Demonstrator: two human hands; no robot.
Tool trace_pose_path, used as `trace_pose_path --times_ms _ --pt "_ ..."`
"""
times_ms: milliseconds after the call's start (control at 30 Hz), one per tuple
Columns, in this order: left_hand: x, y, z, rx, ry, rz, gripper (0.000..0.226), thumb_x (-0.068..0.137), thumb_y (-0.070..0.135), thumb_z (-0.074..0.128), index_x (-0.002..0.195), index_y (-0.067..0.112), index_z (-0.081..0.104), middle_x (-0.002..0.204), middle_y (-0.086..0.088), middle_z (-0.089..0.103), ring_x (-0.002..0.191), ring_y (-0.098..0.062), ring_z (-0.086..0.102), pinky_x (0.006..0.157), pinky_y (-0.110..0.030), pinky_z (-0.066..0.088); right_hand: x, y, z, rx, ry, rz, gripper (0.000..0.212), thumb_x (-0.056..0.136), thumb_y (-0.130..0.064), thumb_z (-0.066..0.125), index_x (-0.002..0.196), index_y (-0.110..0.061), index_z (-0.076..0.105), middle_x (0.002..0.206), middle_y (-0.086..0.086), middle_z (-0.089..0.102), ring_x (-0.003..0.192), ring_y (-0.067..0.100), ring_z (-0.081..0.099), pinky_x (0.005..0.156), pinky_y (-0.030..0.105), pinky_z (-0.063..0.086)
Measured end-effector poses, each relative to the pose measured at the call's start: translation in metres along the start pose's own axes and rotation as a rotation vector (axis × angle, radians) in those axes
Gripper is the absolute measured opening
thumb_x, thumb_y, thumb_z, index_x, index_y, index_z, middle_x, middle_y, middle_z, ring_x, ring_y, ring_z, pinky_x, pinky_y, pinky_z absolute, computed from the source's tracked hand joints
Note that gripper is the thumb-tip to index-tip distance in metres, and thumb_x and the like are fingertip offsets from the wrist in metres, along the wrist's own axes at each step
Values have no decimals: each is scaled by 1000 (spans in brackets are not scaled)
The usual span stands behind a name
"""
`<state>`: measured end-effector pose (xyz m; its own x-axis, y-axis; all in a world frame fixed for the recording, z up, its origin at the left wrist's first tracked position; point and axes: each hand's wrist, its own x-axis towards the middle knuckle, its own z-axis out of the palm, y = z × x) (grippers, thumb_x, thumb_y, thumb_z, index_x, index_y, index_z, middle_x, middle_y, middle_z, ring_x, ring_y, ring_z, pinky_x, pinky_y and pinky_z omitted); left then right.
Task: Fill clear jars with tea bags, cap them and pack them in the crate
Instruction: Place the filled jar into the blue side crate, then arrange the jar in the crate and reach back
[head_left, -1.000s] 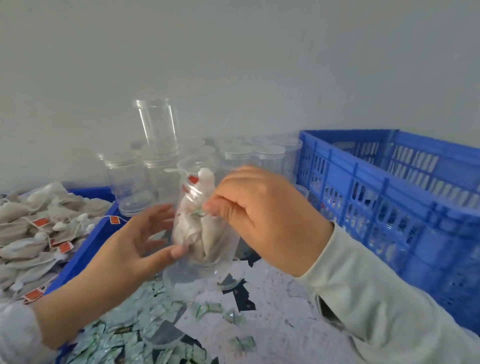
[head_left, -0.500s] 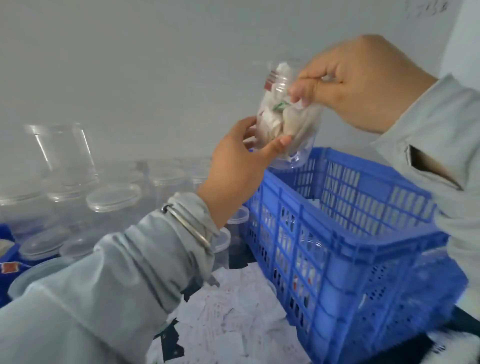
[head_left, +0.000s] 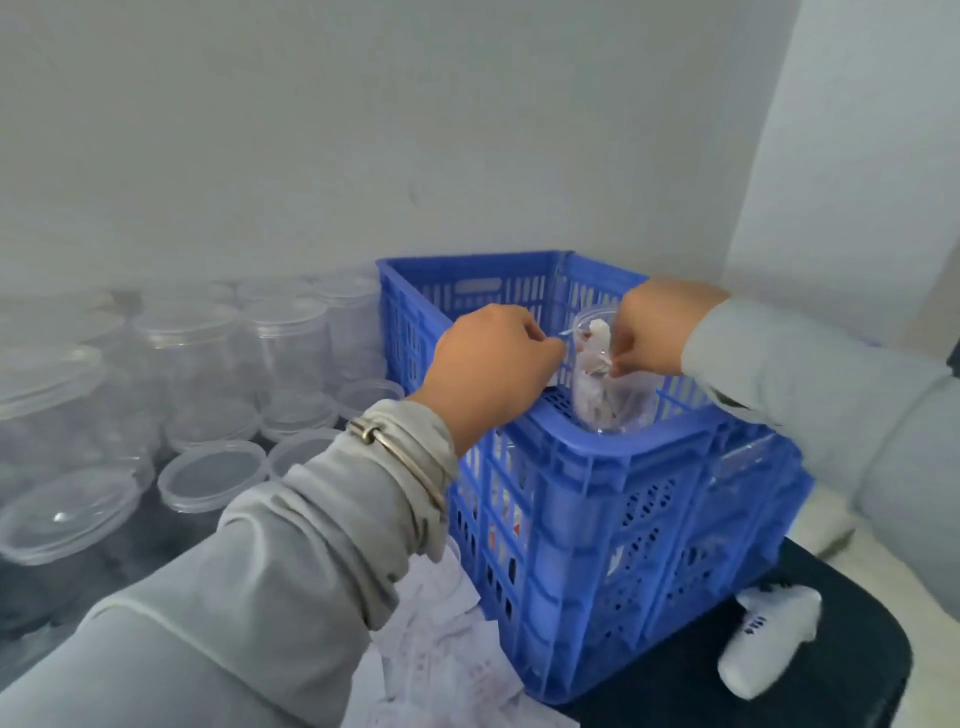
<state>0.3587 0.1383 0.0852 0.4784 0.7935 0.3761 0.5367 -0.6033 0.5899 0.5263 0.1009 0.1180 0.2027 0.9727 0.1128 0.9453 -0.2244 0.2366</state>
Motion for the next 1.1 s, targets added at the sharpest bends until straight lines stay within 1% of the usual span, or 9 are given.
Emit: trace_pose_path --times_ms 133,200,300,400,600,667,767,933,1100 --pt "0 -2 1 20 0 9 25 86 23 50 79 3 64 70 -7 65 62 -22 52 65 -36 51 12 -8 28 -204 -312 26 19 82 -33 66 71 -18 62 78 -1 66 76 20 63 68 27 51" --pt "1 -1 1 16 5 3 24 86 23 50 76 4 62 67 -5 62 58 -20 48 61 -34 49 12 -12 33 -328 -512 -12 19 90 -34 55 85 -17 63 84 -1 62 72 19 55 65 27 45" --pt "0 0 2 -1 7 -4 20 86 23 50 72 11 57 63 0 55 55 -16 44 57 -30 44 12 -11 37 -341 -837 -51 39 100 -33 40 134 -17 47 134 3 51 113 21 52 97 34 41" --pt "-3 1 3 -56 27 -27 19 86 21 49 73 11 56 62 1 52 55 -16 43 56 -30 44 10 -10 37 -253 -885 -18 42 100 -33 40 138 -14 42 143 8 45 129 26 45 109 40 35" --pt "-8 1 2 -118 31 -79 27 89 17 45 92 -3 62 86 -17 67 66 -20 49 66 -42 51 -4 -28 24 -168 -710 -52 24 96 -27 48 111 -17 63 111 0 65 89 20 56 80 29 51" --pt "-12 -1 2 -145 37 -81 29 90 17 43 97 -3 62 93 -17 68 69 -20 49 70 -44 51 -9 -41 15 -99 -581 -40 20 96 -26 45 89 -18 61 89 -1 61 75 16 49 61 22 40" --pt "-23 -9 -1 -191 51 -20 25 90 16 44 91 0 64 79 -9 66 61 -12 49 59 -26 46 -12 -65 -3 52 -352 -23 32 92 -17 48 60 -15 44 62 -1 47 62 17 43 54 25 32" --pt "-48 -38 -37 -236 127 41 25 91 13 46 83 26 66 44 13 52 41 2 46 43 -9 32 -11 -110 -43 7 30 -116 24 86 -4 47 64 -13 50 64 2 49 69 27 50 63 28 39" --pt "-84 -98 -108 -171 279 -100 32 89 12 52 68 33 63 66 15 66 49 2 54 46 -9 36 -10 -168 -68 97 307 -215 21 84 -3 47 67 -15 48 64 2 46 68 28 48 58 25 34"
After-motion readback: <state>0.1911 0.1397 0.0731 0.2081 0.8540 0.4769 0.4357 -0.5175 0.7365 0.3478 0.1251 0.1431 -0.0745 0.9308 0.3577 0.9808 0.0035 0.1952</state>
